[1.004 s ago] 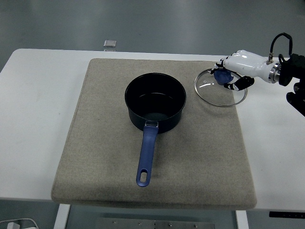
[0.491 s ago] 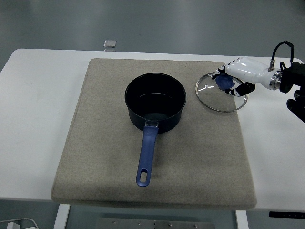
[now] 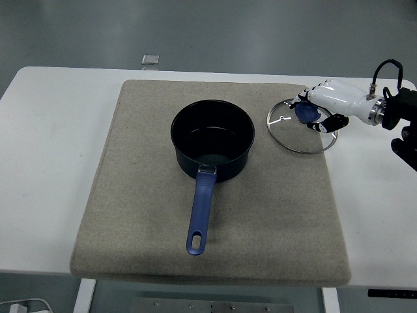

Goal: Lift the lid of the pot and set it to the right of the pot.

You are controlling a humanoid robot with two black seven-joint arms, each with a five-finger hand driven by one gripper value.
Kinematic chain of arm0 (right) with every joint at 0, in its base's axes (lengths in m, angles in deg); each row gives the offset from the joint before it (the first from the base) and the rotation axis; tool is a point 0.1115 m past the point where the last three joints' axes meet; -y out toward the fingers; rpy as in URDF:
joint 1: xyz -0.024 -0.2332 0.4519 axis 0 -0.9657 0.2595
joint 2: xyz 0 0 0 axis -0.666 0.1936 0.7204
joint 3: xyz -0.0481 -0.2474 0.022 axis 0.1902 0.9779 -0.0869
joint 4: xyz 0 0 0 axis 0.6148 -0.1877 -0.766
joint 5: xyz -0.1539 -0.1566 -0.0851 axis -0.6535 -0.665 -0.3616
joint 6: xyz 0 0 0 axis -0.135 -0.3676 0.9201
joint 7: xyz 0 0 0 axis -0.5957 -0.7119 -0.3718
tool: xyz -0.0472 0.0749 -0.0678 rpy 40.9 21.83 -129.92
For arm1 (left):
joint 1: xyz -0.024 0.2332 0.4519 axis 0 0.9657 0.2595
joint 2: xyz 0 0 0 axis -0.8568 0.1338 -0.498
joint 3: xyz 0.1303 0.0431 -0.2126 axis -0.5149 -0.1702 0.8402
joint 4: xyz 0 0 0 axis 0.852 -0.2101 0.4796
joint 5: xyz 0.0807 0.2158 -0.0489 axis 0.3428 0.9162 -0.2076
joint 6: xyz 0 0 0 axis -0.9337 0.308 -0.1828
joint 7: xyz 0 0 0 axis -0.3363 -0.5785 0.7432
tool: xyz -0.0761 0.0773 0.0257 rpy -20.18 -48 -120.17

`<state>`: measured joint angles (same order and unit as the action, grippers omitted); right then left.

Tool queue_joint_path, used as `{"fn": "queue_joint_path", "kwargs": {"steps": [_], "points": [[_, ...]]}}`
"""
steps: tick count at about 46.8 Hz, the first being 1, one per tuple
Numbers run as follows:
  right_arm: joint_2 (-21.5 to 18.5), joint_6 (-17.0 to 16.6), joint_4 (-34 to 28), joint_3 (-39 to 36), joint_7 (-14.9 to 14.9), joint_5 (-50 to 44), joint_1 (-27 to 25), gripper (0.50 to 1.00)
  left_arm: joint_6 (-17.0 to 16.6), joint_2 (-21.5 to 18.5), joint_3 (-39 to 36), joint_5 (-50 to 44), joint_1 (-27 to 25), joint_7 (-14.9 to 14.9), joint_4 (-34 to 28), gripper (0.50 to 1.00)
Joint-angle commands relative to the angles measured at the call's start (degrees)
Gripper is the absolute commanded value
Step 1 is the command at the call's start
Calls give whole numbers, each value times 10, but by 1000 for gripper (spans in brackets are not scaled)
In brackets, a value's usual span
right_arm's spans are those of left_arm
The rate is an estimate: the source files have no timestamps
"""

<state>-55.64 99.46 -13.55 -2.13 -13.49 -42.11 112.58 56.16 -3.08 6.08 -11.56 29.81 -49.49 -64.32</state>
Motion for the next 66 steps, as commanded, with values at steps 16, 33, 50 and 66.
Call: {"fn": "queue_joint_path", "kwargs": {"steps": [16, 33, 50, 66], "points": [[1, -1, 1, 2, 0, 5, 0, 915, 0, 0, 0, 0, 0, 0, 0, 1000], [4, -3, 2, 5, 0, 2, 4, 915, 0, 0, 0, 0, 0, 0, -1, 1000], [23, -20, 5, 6, 0, 1, 22, 915, 0, 0, 0, 0, 0, 0, 0, 1000], [37, -22, 5, 5, 0, 2, 68, 915, 0, 0, 0, 0, 0, 0, 0, 1000]]}}
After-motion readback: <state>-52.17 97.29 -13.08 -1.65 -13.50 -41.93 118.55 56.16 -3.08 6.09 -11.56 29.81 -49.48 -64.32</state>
